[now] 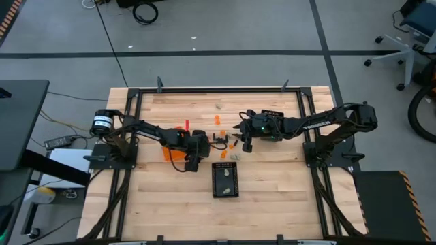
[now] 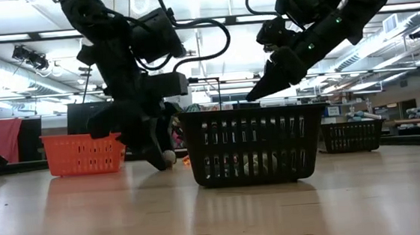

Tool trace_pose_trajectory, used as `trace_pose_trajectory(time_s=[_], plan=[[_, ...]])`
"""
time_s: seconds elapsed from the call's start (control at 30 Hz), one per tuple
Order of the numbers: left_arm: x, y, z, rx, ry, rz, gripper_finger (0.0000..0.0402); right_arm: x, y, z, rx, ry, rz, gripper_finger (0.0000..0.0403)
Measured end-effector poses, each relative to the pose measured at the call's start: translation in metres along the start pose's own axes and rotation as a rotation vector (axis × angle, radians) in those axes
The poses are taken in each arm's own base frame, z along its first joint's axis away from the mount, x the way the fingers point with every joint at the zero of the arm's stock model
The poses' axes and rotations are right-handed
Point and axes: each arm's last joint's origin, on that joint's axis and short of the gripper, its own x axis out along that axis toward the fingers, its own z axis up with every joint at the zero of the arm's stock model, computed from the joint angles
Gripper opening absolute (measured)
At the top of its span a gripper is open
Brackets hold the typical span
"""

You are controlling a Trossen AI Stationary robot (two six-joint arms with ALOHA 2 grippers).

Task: Sort Halloween decoration
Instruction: Put the white skull toy into the bottom black bin

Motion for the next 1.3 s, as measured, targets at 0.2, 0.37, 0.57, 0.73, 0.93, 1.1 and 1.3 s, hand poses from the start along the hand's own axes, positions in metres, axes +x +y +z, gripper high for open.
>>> trace_pose_trajectory(time_s=[0.2, 0.37, 0.57, 0.73, 0.93, 1.1, 1.3], plan=[[0.004, 0.002, -0.001, 0.016, 0.01, -0.004, 0.0174, 0.0, 0.001, -0.002, 0.031, 0.025, 0.007, 0.016], [0.004, 0.002, -0.002, 0.017, 0.012, -0.008, 0.0148, 0.0, 0.002, -0.003, 0.049, 0.03, 0.016, 0.016], [0.005, 0.001, -0.002, 0.019, 0.013, -0.011, 0.0108, -0.001, 0.005, -0.002, 0.048, 0.03, 0.025, 0.016], [0.001, 0.002, -0.001, 0.02, 0.0, -0.013, 0.0085, -0.001, 0.005, -0.002, 0.04, 0.03, 0.02, 0.016], [-0.007, 0.004, -0.001, 0.005, -0.015, 0.01, 0.0078, -0.001, 0.005, -0.003, 0.01, 0.039, 0.005, 0.016], [-0.007, 0.003, 0.0, 0.005, -0.018, 0.004, 0.0077, -0.001, 0.004, -0.005, 0.003, 0.055, -0.013, 0.016], [-0.018, 0.006, 0.005, -0.009, -0.058, 0.013, 0.0076, -0.001, 0.004, -0.006, 0.001, 0.066, -0.027, 0.016]])
